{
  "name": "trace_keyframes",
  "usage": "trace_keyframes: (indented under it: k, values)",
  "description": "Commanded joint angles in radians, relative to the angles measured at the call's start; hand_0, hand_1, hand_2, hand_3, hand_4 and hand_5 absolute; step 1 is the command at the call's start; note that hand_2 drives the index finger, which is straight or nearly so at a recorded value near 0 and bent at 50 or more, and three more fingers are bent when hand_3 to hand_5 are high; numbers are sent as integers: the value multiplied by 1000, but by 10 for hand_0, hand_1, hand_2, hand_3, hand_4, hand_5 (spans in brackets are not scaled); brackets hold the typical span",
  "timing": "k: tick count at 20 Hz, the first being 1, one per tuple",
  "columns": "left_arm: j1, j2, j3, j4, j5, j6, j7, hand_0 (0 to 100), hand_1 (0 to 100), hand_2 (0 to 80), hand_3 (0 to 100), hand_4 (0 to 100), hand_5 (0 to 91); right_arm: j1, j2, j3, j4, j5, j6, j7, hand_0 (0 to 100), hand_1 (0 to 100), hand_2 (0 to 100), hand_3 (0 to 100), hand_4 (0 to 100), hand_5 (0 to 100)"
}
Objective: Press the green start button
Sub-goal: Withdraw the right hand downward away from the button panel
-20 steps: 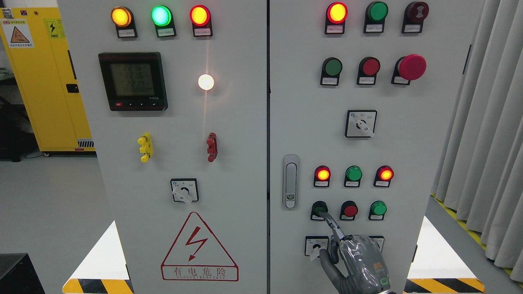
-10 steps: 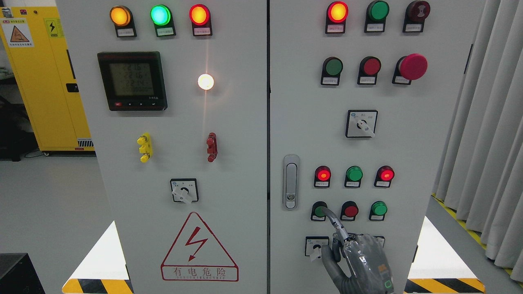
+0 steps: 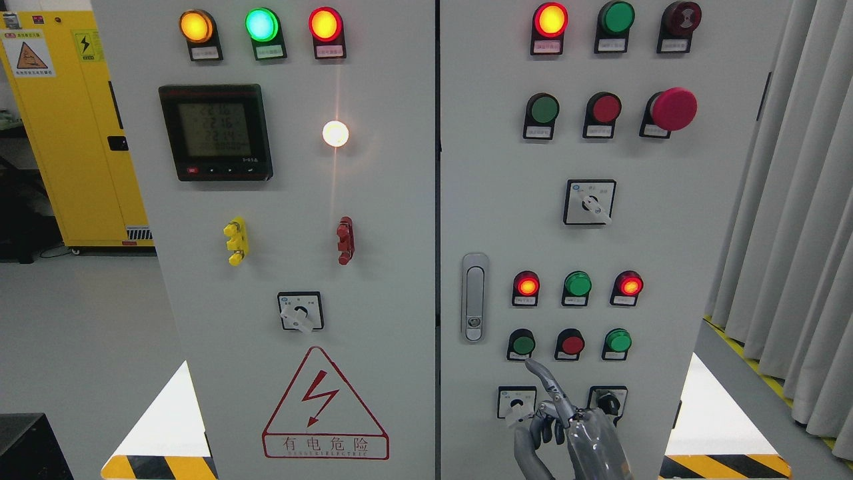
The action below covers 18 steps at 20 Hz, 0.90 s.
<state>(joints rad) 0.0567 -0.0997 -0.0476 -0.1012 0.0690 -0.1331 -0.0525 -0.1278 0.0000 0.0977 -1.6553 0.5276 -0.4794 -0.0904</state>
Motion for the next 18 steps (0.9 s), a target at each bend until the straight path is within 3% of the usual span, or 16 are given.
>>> trace_keyframes:
  k: [1,3,4,6,8,12,18]
  values:
    - [0,0,0,0,0,0,0,120,556,0,0,0,0,103,15,74,-145,-430,109,82,565,681,0,243,287,273]
    - [0,0,0,0,0,0,0,120,556,0,0,0,0,119,14,86,-190,-526,154,93,551,666,0,227,275,258]
    - [0,0,0,0,0,0,0,120,556,0,0,0,0,120,12,86,-190,-528,154,93,558,608,0,120,155,158]
    - [0,0,0,0,0,0,0,120,556,0,0,0,0,122,12,86,-193,-531,154,95,446,573,0,89,115,114]
    - [0,0,0,0,0,0,0,120,556,0,0,0,0,125,12,86,-198,-531,150,95,389,551,0,78,108,98]
    - [0,0,0,0,0,0,0,120,556,0,0,0,0,134,12,86,-210,-522,147,118,371,548,0,78,106,93]
    - [0,0,0,2,0,0,0,120,556,0,0,0,0,140,12,86,-212,-495,147,120,359,549,0,73,90,77]
